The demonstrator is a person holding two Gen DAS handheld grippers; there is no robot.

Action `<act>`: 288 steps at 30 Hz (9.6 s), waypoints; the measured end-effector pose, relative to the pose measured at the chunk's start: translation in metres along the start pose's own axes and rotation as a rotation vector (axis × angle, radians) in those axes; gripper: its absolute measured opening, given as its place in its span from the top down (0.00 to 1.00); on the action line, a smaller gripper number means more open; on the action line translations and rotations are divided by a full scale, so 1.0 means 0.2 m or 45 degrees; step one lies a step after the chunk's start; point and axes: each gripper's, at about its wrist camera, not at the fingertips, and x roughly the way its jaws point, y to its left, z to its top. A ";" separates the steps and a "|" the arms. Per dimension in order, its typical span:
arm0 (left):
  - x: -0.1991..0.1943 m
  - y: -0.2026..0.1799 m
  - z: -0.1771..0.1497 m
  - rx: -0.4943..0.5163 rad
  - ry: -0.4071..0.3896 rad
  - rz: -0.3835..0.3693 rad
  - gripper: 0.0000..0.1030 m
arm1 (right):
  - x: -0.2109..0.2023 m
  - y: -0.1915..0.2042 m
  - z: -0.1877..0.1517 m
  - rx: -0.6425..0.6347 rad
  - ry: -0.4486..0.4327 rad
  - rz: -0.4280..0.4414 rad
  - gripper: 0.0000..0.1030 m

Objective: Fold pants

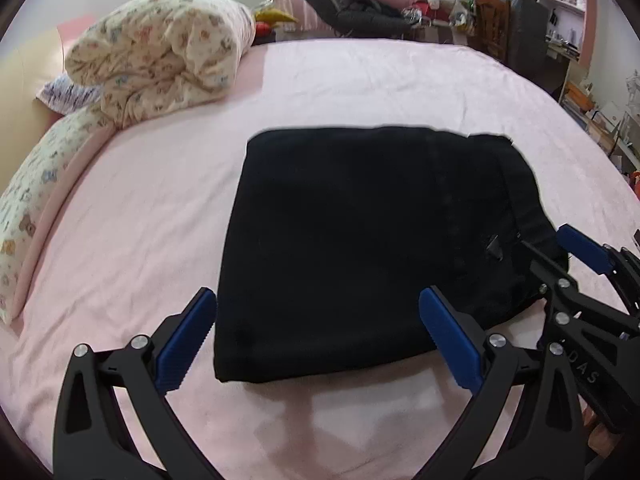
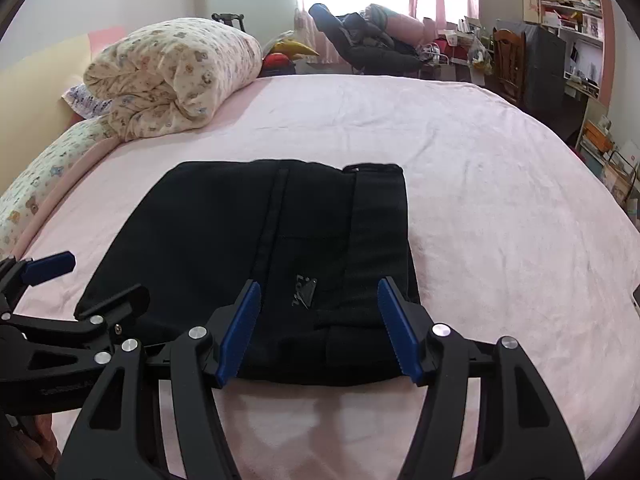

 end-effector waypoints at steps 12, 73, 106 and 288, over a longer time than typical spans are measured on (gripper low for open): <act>0.12 -0.02 -0.08 0.025 0.084 0.035 0.02 | 0.12 0.05 -0.08 -0.163 0.106 -0.124 0.35; 0.88 0.11 0.72 -0.125 0.437 -0.227 0.02 | 0.68 -0.10 0.43 -0.192 0.390 0.202 0.28; 0.10 0.05 0.02 0.025 0.248 -0.201 0.02 | 0.07 0.00 0.11 -0.303 0.211 0.003 0.24; -0.62 0.22 -0.42 -0.150 -0.141 0.071 0.02 | -0.70 0.03 -0.28 0.030 -0.200 -0.110 0.10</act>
